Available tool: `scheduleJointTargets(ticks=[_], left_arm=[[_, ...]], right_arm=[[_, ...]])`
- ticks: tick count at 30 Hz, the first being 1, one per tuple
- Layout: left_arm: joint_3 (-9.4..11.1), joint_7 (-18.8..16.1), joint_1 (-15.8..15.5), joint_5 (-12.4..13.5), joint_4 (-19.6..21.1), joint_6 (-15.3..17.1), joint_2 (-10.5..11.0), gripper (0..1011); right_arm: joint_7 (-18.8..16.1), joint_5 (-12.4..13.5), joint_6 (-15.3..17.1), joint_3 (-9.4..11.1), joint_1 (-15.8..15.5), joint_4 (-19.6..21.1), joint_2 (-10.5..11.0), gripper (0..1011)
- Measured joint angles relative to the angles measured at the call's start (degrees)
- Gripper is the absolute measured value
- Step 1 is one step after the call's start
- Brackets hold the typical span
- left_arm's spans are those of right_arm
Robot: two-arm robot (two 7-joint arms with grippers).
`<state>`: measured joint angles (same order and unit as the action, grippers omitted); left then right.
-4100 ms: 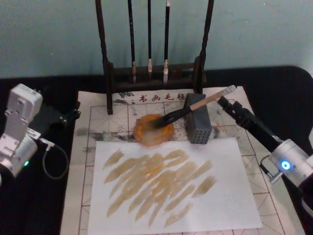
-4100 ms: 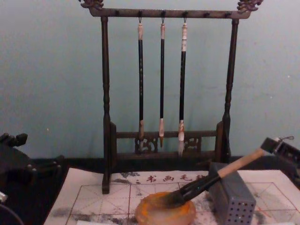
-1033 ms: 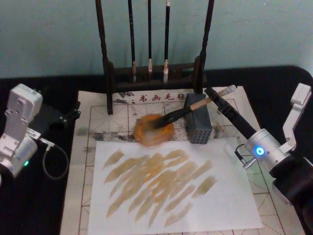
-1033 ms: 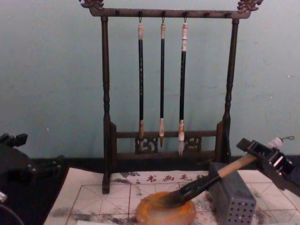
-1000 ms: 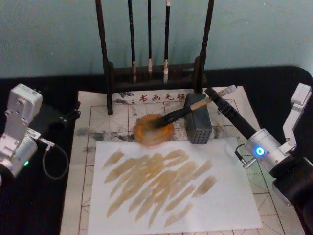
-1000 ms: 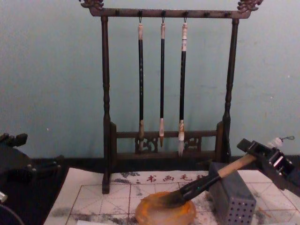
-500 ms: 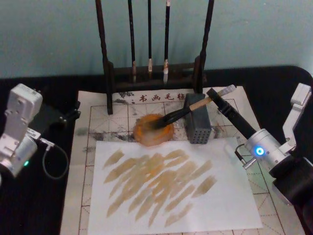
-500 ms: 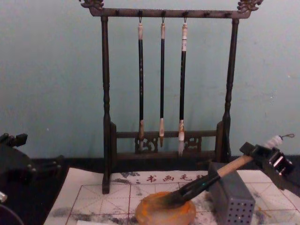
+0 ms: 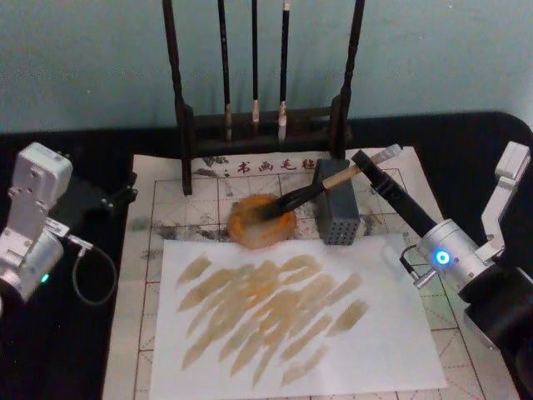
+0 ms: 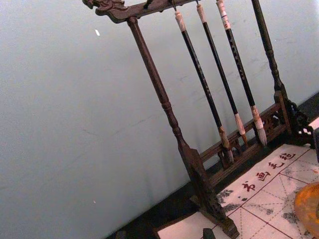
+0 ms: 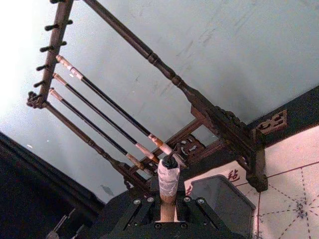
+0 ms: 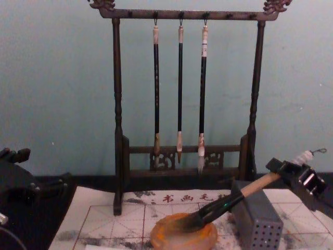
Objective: Pick up the brush from the inkstone, write on the paper, then place the brush back to its original position.
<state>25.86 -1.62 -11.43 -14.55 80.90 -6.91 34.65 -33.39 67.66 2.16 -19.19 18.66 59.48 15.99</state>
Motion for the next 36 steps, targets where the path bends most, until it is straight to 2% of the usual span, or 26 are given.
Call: scheduleJointTargets(ticks=[16,24,25,28,36], left_arm=[[0.0,0.0,0.0,0.0,0.0,0.0,0.0,1001],[0.0,0.0,0.0,0.0,0.0,0.0,0.0,1001],[0.0,0.0,0.0,0.0,0.0,0.0,0.0,1001],[0.0,0.0,0.0,0.0,0.0,0.0,0.0,1001],[0.0,0.0,0.0,0.0,0.0,0.0,0.0,1001]], right_arm=[[-3.84,1.42,1.5,-0.75,-0.39,3.41,2.9,177],[-6.82,2.21,2.56,-1.87,-1.91,8.3,7.19,177],[-6.82,2.21,2.56,-1.87,-1.91,8.3,7.19,177],[-7.98,2.46,2.95,-2.25,-2.65,10.36,9.43,177],[-8.47,2.84,3.0,-2.31,-4.51,14.6,13.8,177]])
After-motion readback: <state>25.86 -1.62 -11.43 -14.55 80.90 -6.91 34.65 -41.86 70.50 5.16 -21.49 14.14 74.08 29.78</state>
